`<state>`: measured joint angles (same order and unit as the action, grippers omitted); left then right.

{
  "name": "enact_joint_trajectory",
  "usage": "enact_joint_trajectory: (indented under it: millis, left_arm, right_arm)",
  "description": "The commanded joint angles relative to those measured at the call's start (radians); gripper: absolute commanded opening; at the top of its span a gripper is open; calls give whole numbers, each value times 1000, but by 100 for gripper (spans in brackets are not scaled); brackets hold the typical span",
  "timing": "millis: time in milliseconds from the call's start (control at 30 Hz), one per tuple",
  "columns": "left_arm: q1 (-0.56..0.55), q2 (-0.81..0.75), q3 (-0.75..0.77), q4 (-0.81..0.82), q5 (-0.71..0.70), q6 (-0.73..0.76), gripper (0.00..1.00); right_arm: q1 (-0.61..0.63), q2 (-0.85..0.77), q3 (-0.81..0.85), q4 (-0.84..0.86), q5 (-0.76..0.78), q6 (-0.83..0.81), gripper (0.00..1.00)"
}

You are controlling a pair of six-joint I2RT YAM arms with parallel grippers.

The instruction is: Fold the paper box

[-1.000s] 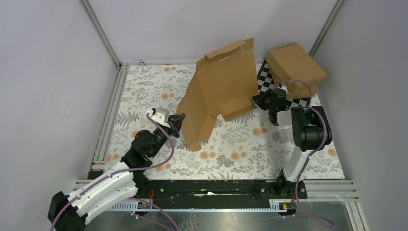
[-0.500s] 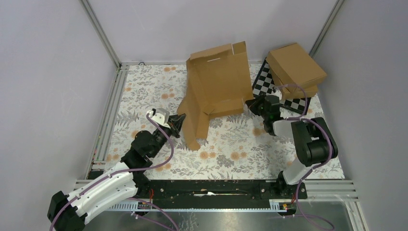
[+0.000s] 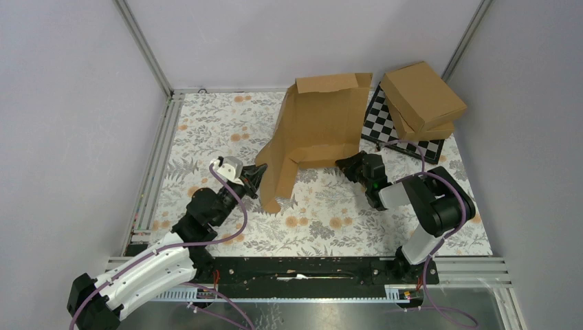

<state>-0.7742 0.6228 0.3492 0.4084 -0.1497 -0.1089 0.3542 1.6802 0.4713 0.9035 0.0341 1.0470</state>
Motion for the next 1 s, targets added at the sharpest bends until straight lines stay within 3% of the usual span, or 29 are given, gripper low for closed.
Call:
enact_joint_trajectory:
  millis: [0,100,267,367,433,567,733,867,967]
  left_arm:
    - [-6,-9,3,-1,-32,-2,0]
    - [-6,-30,-9,-1,-67,-2,0]
    - [-6,-30,-15,3,-83,4,0]
    - [-5,-19,-9,-1,-81,6,0]
    - [-7,-18,-9,-2,-80,6,0]
    - [-6,-18,-7,-3,-79,9,0]
    - [-7,-21,-7,-3,-73,11,0]
    - [-6,-28,-7,-6,-68,9,0]
    - [-6,-36,-11,-8,-69,8,0]
  right_arm:
    - [31,18,-39,72,-14,30,21]
    - [29,-2,-53,70,15,-26,27]
    - [22,-110,-59,0,64,-187,47]
    - [19,-212,-61,-72,89,-332,63]
    - [16,-293,-57,-147,120,-415,80]
    - [-14,-443,-9,-313,95,-613,99]
    - [-187,-473,16,-283,-147,-595,100]
    - [-261,-396,91,-244,-163,-609,100]
    - [-337,-301,126,-121,-228,-570,100]
